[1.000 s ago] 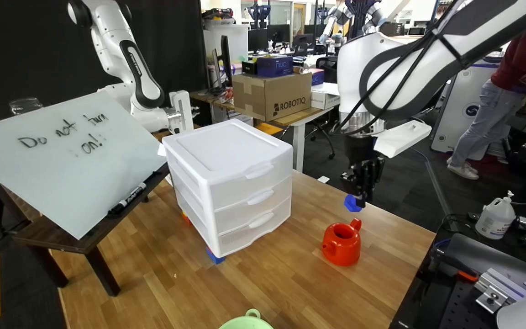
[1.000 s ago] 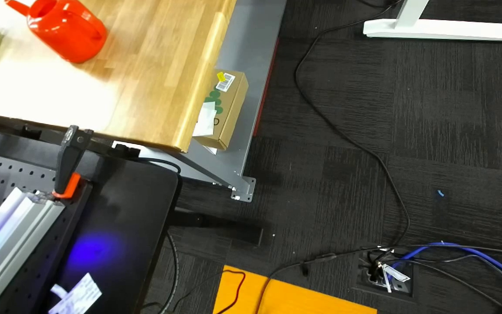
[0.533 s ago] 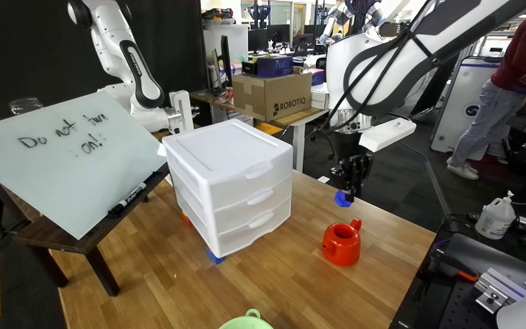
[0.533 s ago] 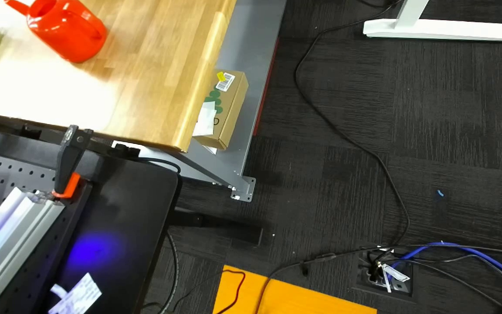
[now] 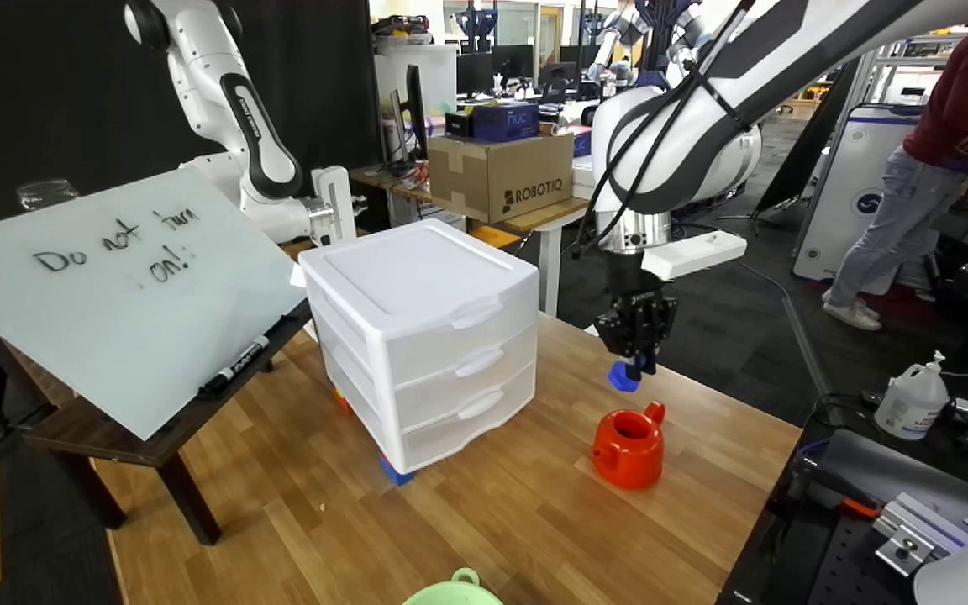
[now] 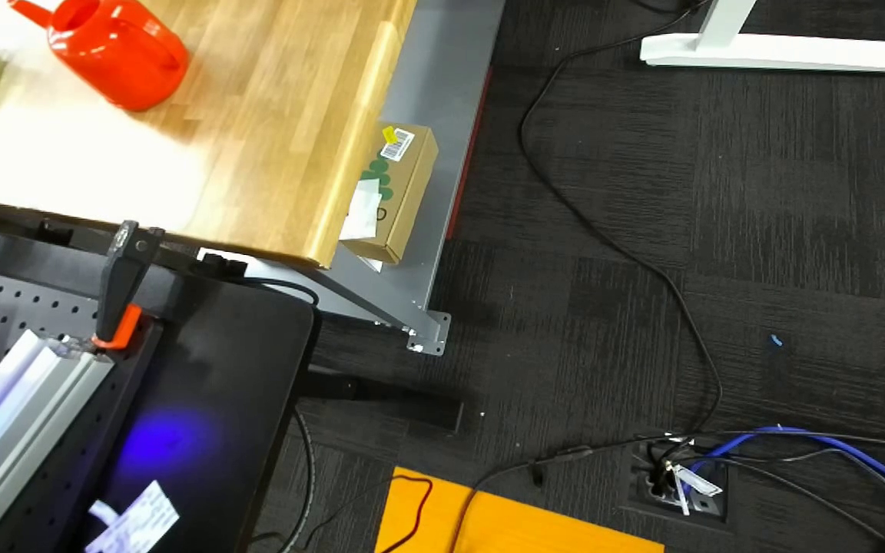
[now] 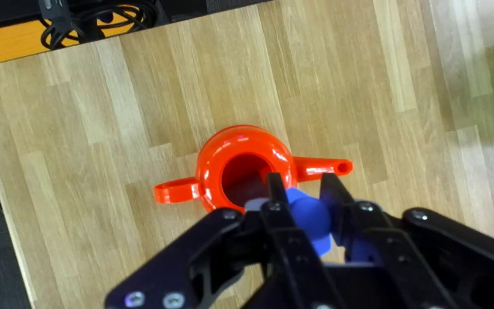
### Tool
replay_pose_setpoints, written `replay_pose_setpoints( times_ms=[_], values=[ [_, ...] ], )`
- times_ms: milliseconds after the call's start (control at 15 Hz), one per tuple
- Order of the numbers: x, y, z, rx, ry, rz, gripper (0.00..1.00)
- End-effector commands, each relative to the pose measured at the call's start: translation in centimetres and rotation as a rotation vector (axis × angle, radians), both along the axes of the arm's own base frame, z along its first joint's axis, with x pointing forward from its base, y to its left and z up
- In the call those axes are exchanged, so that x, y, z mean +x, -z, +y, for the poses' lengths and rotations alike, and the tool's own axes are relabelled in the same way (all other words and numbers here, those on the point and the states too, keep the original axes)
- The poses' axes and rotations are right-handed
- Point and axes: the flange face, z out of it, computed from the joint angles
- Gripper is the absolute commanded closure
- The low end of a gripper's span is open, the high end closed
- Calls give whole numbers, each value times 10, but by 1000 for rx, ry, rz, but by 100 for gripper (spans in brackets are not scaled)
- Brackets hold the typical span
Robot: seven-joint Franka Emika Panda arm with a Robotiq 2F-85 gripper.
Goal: Put the blue object in the orange tea pot and move the light-green bowl to the right
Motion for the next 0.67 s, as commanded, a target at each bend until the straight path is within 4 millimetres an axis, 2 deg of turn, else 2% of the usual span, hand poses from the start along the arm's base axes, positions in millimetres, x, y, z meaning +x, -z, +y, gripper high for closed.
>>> replay_pose_setpoints(
  times_ms=[0, 600],
  values=[
    [-7, 8, -7, 24, 19, 60, 94],
    [-11, 23, -14, 19, 27, 128, 94]
  ],
)
